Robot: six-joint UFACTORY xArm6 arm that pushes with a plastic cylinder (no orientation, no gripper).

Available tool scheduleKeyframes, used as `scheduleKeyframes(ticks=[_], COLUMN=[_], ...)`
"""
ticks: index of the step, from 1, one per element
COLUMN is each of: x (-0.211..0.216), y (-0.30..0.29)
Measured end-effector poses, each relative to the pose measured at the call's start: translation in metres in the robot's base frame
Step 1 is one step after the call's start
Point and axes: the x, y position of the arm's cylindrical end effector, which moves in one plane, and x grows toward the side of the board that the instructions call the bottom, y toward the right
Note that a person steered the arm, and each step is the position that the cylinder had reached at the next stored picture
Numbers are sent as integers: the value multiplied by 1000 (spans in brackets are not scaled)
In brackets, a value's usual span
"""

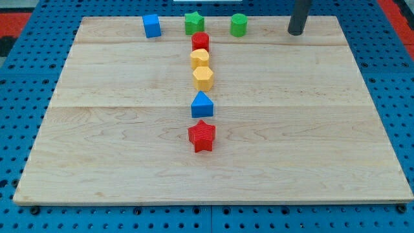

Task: Push the green circle into the green star

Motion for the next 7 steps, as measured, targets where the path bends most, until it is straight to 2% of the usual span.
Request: scheduleKeyframes(ticks=[3, 4, 6, 7], x=[-31, -37, -15, -15], y=[0, -25, -105, -118])
